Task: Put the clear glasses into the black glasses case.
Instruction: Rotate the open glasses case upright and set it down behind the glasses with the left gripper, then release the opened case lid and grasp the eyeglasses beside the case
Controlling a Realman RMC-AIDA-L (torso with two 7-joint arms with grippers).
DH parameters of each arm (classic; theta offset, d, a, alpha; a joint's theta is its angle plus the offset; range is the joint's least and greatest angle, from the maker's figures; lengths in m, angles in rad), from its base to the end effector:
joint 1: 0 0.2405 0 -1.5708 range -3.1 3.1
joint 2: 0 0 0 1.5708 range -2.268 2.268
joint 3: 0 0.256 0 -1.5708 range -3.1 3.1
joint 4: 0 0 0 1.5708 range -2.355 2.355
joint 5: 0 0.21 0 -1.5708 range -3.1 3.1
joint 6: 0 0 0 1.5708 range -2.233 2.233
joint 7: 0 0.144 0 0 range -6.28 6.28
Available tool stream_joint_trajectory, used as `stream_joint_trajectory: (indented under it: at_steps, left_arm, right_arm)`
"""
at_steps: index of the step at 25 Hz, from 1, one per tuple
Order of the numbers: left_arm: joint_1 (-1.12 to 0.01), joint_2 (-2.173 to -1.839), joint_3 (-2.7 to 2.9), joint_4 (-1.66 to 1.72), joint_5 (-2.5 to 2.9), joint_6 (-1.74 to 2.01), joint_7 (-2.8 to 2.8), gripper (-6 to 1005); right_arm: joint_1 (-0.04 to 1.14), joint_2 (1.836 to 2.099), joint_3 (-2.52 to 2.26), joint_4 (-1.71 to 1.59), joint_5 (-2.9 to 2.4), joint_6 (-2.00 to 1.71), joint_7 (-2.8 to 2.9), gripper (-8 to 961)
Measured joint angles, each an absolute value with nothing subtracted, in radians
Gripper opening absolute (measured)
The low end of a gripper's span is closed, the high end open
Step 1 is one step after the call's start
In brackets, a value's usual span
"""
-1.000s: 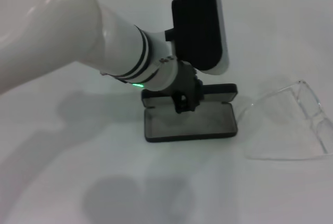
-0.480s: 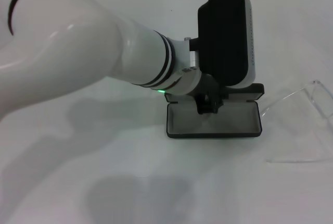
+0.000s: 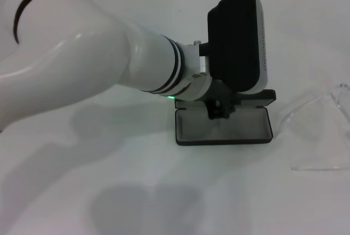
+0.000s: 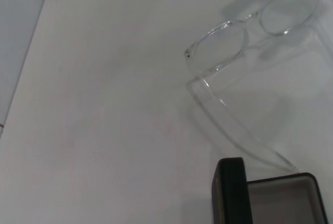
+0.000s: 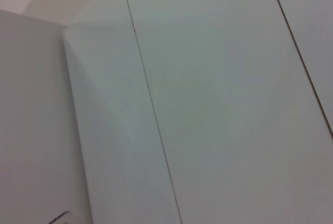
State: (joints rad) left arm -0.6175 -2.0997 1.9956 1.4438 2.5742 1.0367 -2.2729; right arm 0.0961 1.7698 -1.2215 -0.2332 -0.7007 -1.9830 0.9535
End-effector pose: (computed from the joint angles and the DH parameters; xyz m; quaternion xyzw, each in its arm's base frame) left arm -0.0827 0.3243 -0.1068 -0.9689 0.1207 0.1257 0.1756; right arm 0.3501 0.1888 0.1316 -0.7697 0.1624 0.5141 0.3420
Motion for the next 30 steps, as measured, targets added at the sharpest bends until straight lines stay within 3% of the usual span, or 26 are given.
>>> stream_joint_trajectory:
  at_steps: [8,14,22,28,30]
  left_arm:
    - [-0.62,-2.098,2.0,1.457,2.574,1.035,-2.265,278]
    - [-0.619,-2.095,2.001,1.493,2.574,1.042,-2.253,443]
    - [-0.619,-2.094,1.988,1.547,2.543,1.115,-2.248,455]
    - [-0.611,-2.093,1.905,1.676,2.426,1.209,-2.24,455]
    - [-0.605,-2.092,1.854,1.699,2.379,1.238,-2.225,455]
  right_arm:
    - [0.106,1.758,-1.221,-0.233,-0.722,-1.952,0.978,786]
    - [0.115,1.749,-1.221,-0.233,-0.727,-1.918,1.005,784]
    - [0.12,1.744,-1.22,-0.241,-0.734,-1.896,1.037,780]
    - [0.148,1.702,-1.22,-0.327,-0.88,-1.76,1.252,777]
    - [0.155,1.699,-1.22,-0.388,-0.933,-1.742,1.309,776]
